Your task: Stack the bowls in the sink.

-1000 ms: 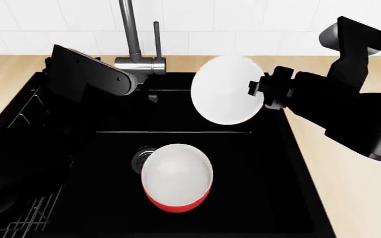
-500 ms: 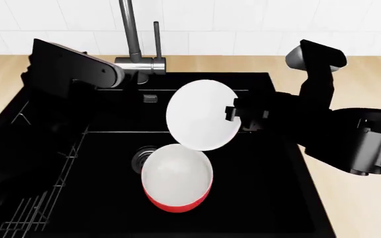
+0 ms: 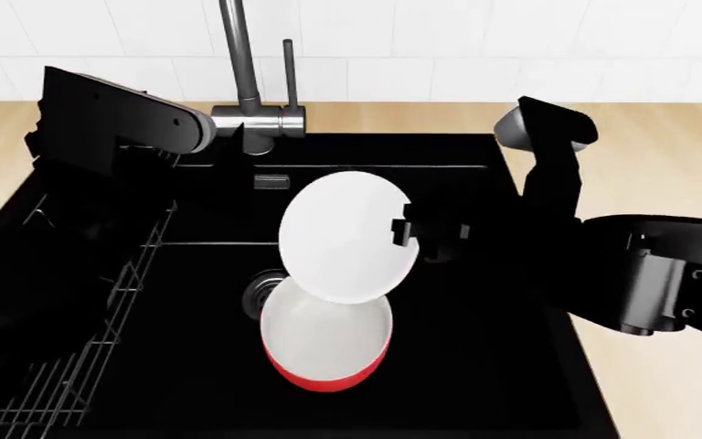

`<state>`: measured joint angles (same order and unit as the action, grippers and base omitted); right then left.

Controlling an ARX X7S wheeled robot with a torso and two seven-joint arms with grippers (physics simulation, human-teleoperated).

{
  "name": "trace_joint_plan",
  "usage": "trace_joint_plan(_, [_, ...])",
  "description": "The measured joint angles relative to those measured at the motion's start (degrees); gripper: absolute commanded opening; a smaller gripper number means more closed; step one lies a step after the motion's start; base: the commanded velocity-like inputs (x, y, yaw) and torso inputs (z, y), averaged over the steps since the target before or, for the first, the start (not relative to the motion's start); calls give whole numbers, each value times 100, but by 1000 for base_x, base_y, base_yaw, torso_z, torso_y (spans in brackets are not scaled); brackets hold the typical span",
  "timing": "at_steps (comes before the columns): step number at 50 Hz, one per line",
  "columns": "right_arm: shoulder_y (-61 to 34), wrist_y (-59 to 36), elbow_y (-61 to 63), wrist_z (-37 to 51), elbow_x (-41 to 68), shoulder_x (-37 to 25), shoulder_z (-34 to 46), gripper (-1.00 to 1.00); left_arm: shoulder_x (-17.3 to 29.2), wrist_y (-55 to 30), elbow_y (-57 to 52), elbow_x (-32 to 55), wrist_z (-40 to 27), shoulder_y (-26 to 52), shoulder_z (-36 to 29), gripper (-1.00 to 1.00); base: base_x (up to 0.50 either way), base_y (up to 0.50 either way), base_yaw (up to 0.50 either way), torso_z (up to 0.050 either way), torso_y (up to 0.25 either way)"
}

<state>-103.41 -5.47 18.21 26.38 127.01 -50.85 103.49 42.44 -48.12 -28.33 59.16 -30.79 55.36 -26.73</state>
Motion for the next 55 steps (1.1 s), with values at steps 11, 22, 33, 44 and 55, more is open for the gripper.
trace_joint_plan(11, [126,-3,6,-100,3,76,-2,-100,12,33,14,1,-18,-20,23,100,0,0,0,0,0])
trace_joint_plan(22, [204,-2,61,-139,-21,116,-16,-100,17,38,3,16,-39,-23,27,100,0,0,0,0,2])
trace_joint_plan(33, [268,2,127,-153,-48,146,-33,-100,20,58,6,11,-40,-45,19,100,0,0,0,0,0])
trace_joint_plan(44, [330,16,221,-166,-64,152,-58,-100,18,86,19,-9,-28,-66,1,100,0,0,0,0,0])
trace_joint_plan(55, [415,26,227,-198,-81,184,-64,-100,21,107,21,-14,-15,-76,-8,100,0,0,0,0,0])
